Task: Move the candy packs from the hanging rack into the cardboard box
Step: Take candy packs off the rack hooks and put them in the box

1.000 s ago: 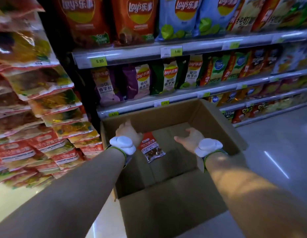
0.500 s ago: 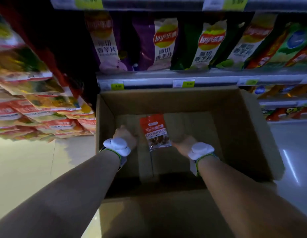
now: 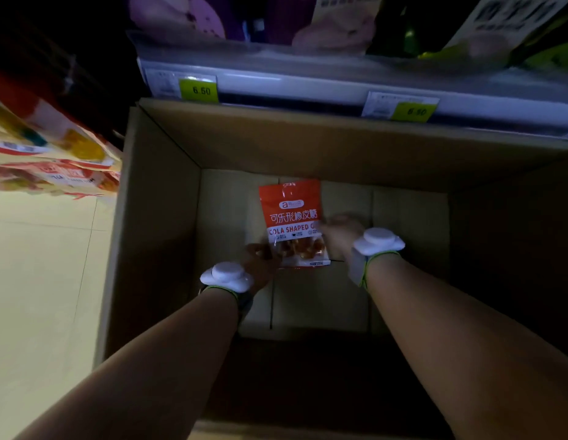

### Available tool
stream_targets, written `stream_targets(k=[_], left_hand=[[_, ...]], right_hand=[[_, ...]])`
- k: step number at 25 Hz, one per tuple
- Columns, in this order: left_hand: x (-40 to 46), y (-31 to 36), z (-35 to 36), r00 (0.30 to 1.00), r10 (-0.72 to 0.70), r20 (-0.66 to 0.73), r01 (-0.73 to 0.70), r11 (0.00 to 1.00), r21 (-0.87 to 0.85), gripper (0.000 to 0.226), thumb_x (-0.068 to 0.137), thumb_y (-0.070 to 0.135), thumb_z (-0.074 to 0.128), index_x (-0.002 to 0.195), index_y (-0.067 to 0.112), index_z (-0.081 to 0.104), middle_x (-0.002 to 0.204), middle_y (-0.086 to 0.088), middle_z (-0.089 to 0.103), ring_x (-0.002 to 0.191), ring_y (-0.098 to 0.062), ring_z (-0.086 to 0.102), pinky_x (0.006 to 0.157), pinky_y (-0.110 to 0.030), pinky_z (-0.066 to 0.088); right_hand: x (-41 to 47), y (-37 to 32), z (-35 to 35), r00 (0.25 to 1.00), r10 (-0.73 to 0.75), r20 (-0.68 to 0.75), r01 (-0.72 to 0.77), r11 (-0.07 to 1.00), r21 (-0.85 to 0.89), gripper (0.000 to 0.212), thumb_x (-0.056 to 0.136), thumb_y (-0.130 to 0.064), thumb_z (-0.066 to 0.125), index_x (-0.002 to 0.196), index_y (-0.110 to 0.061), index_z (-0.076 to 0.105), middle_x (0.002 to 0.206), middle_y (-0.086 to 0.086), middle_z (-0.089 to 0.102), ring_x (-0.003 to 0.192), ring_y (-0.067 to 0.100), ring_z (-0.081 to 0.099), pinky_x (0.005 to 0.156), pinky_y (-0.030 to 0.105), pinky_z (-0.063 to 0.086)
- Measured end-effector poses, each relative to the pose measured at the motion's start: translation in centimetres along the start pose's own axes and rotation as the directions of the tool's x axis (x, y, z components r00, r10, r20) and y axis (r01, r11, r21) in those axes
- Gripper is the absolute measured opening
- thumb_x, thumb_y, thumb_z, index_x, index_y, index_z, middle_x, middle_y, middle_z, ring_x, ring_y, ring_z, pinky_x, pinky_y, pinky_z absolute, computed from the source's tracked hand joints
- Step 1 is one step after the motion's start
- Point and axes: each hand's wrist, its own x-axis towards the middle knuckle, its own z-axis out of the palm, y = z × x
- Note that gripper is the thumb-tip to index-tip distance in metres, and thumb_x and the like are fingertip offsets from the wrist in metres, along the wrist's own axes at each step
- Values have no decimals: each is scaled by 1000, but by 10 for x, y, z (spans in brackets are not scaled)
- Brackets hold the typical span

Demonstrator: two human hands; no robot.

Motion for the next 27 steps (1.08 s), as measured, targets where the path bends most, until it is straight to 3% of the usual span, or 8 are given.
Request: stream_targets(k=[4, 7, 11, 13, 16, 20, 25, 27], left_hand=[[10, -6, 4, 998, 17, 62, -7, 989, -148, 44, 83, 13, 75, 122, -1, 61, 104, -10, 66, 90, -23, 67, 75, -22, 52], [14, -9, 4, 995, 13, 101, 12, 971, -239, 51, 60, 17, 90, 101, -6, 69, 94, -20, 69, 87, -30, 65, 79, -37, 52], [14, -14, 1, 993, -41, 113, 61, 983, -173, 14, 80, 7, 77, 77, 12, 64, 57, -3, 59, 45, -9, 53, 43, -13, 39], [8, -16, -5, 988, -53, 144, 69, 991, -112, 17, 87, 14, 70, 73, 19, 61, 57, 1, 59, 45, -7, 48, 44, -17, 37], [3, -17, -17, 985, -76, 155, 90, 993, -83, 24, 86, 11, 71, 71, 22, 56, 62, -3, 58, 58, -16, 47, 54, -24, 37], [-19, -15, -36, 973, -28, 231, 23, 999, 25, 25, 84, 5, 72, 74, 22, 57, 64, -2, 60, 52, -9, 53, 43, -16, 38], [-55, -5, -71, 927, 118, 356, -179, 974, 141, 28, 89, -11, 58, 117, -12, 61, 103, -25, 66, 61, -9, 64, 48, -8, 45], [-71, -1, -80, 927, 182, 327, -229, 967, 110, 29, 87, -14, 59, 115, -6, 61, 102, -23, 62, 54, -7, 62, 54, -14, 50]], right_hand=[[37, -6, -8, 1000, -14, -20, 16, 995, 103, 23, 86, -38, 64, 76, -21, 52, 84, 1, 63, 97, 29, 63, 96, 40, 47], [43, -3, 5, 998, -9, -56, 20, 979, 202, 33, 85, -35, 67, 105, -9, 62, 106, 8, 67, 102, 29, 64, 98, 43, 49], [32, 1, 16, 999, 31, -40, -22, 976, 218, 32, 89, -45, 58, 90, -14, 63, 109, 13, 69, 100, 31, 66, 97, 45, 49], [21, 4, 18, 995, 49, -87, -30, 978, 208, 37, 92, -44, 53, 96, -9, 64, 109, 14, 69, 101, 32, 66, 98, 45, 48], [1, 12, 19, 992, 42, -116, -12, 969, 245, 24, 89, -42, 59, 73, -25, 58, 105, 12, 70, 97, 32, 67, 94, 48, 50], [-44, 7, 19, 968, 98, -232, 5, 914, 405, 26, 87, -36, 64, 66, -25, 54, 82, 1, 66, 90, 29, 67, 92, 48, 51], [-110, -11, 21, 918, 105, -383, 89, 886, 456, 27, 88, -37, 63, 67, -23, 54, 88, 9, 70, 91, 33, 69, 92, 47, 52], [-134, -20, 19, 896, 91, -434, 144, 865, 480, 25, 87, -36, 63, 68, -21, 56, 86, 9, 71, 89, 32, 69, 91, 48, 52]])
